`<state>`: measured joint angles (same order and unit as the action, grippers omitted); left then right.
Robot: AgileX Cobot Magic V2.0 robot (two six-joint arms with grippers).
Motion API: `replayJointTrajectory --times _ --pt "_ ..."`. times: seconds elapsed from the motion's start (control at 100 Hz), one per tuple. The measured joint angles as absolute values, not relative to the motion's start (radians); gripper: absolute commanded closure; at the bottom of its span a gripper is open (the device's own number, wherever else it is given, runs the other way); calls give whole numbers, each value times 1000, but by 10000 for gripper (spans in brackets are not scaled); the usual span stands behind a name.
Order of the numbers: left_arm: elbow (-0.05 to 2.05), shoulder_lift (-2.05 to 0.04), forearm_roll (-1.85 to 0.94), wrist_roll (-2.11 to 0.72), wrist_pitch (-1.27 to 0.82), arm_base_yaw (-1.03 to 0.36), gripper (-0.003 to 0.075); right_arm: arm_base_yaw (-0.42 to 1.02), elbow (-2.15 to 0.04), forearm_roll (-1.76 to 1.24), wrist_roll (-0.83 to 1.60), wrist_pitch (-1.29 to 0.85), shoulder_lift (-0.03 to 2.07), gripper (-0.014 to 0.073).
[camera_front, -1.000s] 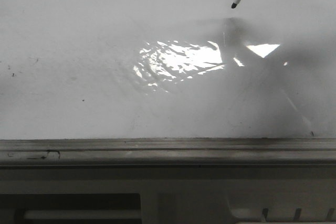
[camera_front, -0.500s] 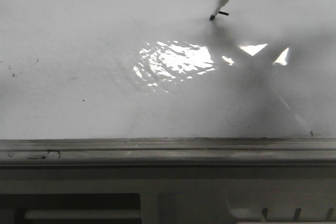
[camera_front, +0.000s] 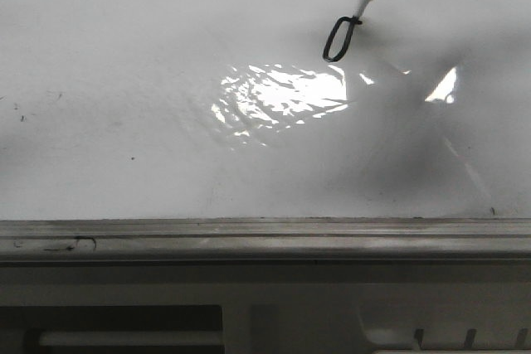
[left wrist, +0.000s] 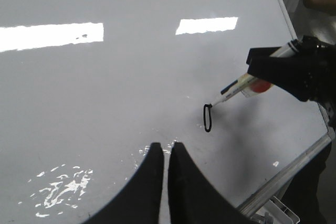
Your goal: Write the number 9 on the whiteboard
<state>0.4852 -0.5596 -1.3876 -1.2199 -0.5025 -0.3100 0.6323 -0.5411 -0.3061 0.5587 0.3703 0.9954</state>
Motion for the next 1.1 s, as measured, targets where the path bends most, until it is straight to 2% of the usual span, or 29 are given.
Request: replayJointTrajectory --times 0.3,0.45,0.55,0.62,0.76,0.83,1.0,1.1 --pt "485 -560 -1388 -1220 -505 -310 738 609 -607 -324 590 160 995 648" --pt "485 -560 -1388 -1220 -507 -310 738 664 -555 -411 586 52 991 647" --pt "485 -560 -1388 -1220 -506 -310 738 731 -474 -454 581 42 991 647" --pt "485 -560 -1388 -1220 -506 -310 738 767 -439 -456 586 114 989 648" --pt "485 -560 -1388 -1220 -510 -310 726 809 -430 -458 597 167 983 649" --pt "485 -563 -1384 -1220 -533 -310 659 829 -451 -458 599 135 966 649" --pt "485 -625 -1342 -1251 -675 -310 367 901 -569 -458 599 6 893 650" --pt "485 -711 -1340 -1336 -781 -310 343 936 -628 -458 600 -59 875 652"
